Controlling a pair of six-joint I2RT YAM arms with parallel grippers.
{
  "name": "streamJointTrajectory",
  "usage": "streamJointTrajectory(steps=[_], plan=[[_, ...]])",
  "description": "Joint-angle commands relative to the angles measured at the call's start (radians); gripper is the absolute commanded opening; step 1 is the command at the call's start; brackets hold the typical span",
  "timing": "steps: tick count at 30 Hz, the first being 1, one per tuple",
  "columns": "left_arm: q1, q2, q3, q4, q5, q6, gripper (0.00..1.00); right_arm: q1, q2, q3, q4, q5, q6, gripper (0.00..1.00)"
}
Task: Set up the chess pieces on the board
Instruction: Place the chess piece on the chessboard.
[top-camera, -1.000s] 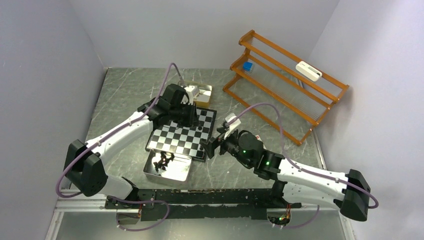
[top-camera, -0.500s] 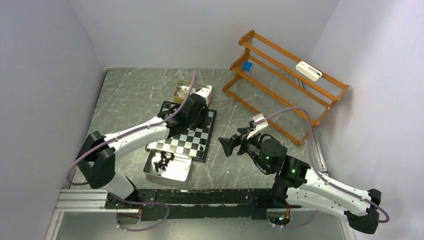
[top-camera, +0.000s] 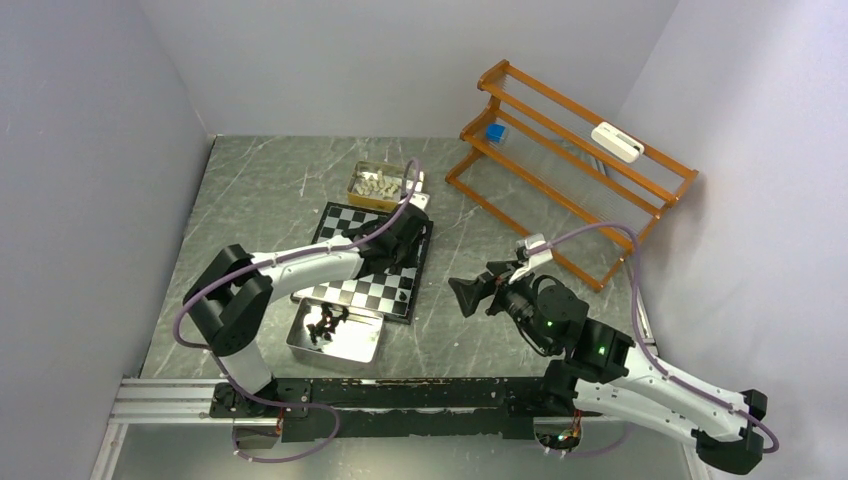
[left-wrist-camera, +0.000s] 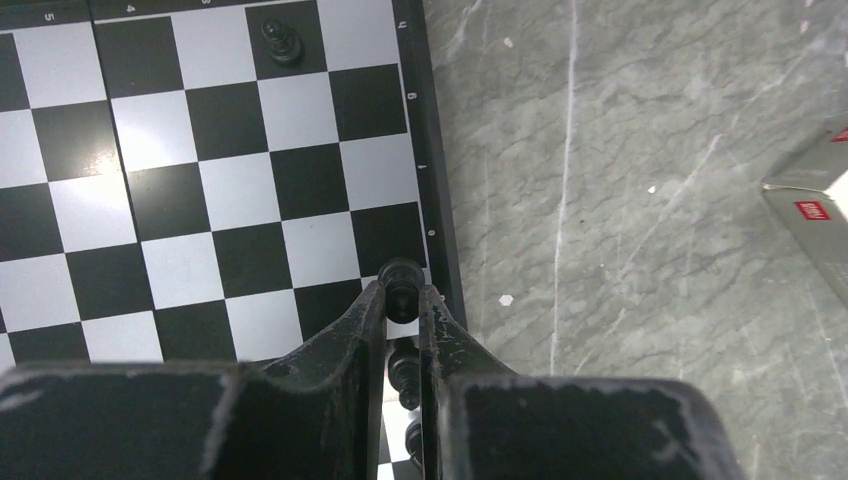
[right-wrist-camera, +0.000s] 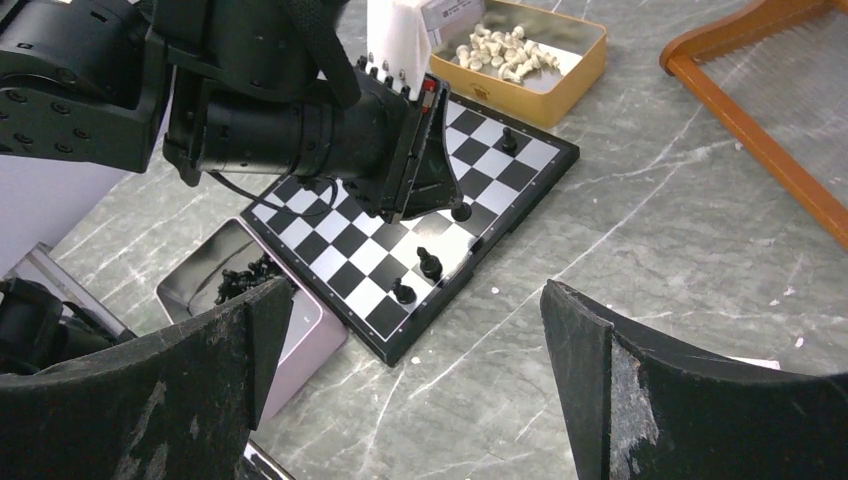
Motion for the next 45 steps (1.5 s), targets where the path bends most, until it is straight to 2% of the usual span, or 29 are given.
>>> streamJointTrajectory(steps=[1, 14, 45], plan=[[-0.009, 0.025, 0.001, 0.049, -0.053, -0.007, 0.12, -0.002, 0.000, -0.011, -0.007, 0.018, 0.015, 1.00], [-0.009, 0.112, 0.048, 0.051, -0.077, 0.001, 0.15, -0.002, 0.041, -0.004, 0.020, 0.012, -0.002, 1.00], [-0.011, 0.137, 0.065, 0.041, -0.086, 0.006, 0.25, -0.003, 0.038, -0.014, 0.025, 0.019, -0.001, 1.00]])
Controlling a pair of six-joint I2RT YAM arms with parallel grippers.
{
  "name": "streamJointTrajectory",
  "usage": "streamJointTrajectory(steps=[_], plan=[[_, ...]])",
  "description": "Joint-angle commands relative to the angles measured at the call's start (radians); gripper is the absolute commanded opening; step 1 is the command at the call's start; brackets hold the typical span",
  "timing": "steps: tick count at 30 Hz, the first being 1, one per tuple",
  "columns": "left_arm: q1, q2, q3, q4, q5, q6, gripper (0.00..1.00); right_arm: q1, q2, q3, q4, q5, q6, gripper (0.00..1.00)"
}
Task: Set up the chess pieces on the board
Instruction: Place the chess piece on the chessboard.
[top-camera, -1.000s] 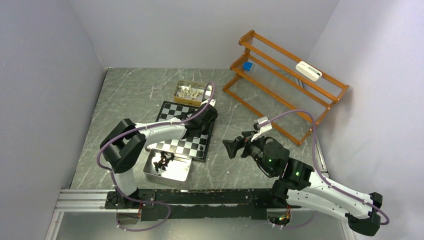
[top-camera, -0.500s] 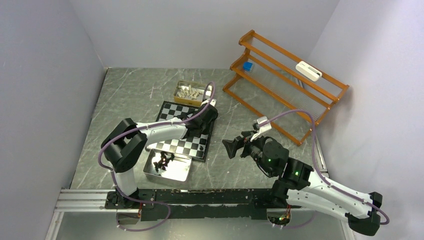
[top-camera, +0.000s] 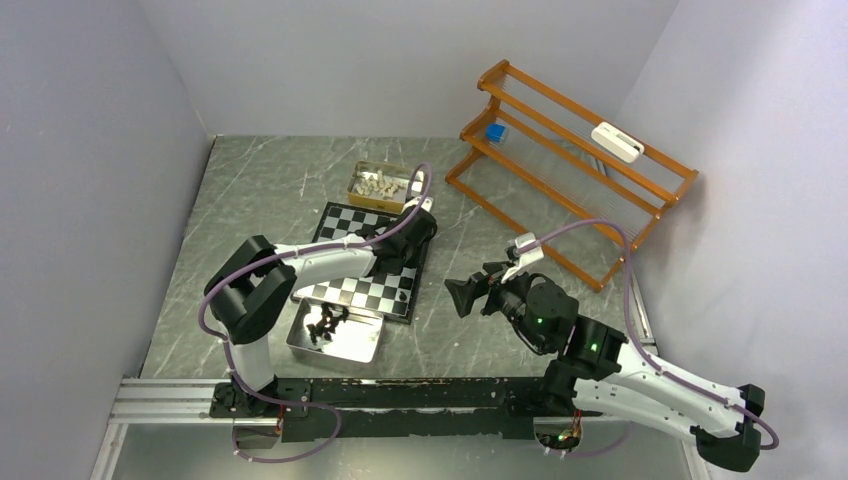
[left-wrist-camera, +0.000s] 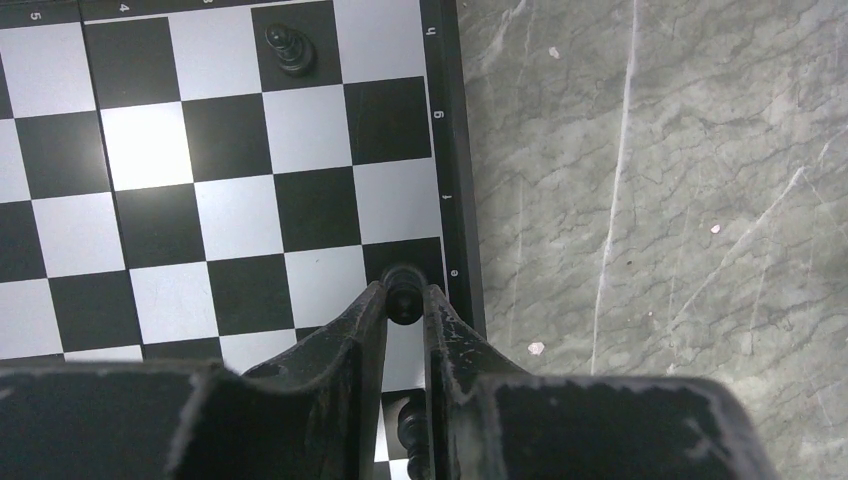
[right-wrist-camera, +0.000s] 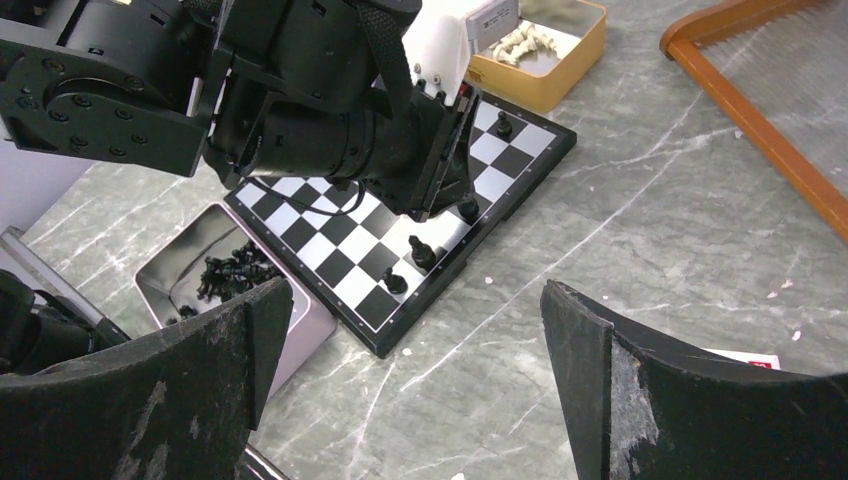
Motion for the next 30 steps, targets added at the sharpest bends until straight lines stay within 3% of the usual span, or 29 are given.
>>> streamJointTrajectory(steps=[1, 18, 26, 30], plan=[[-0.008, 0.014, 0.029, 0.011, -0.023, 0.004, 0.26, -0.002, -0.015, -0.011, 0.020, 0.019, 0.002, 1.00], [-0.009, -0.062, 0.077, -0.038, 0.011, -0.026, 0.46, -0.002, 0.001, -0.010, 0.022, 0.032, 0.021, 1.00], [0.001, -0.132, 0.138, -0.122, 0.041, -0.047, 0.60, -0.003, 0.014, 0.019, -0.063, 0.191, 0.191, 1.00], [0.030, -0.172, 0.159, -0.184, 0.080, -0.069, 0.65, -0.002, 0.016, 0.024, -0.058, 0.164, 0.160, 1.00]])
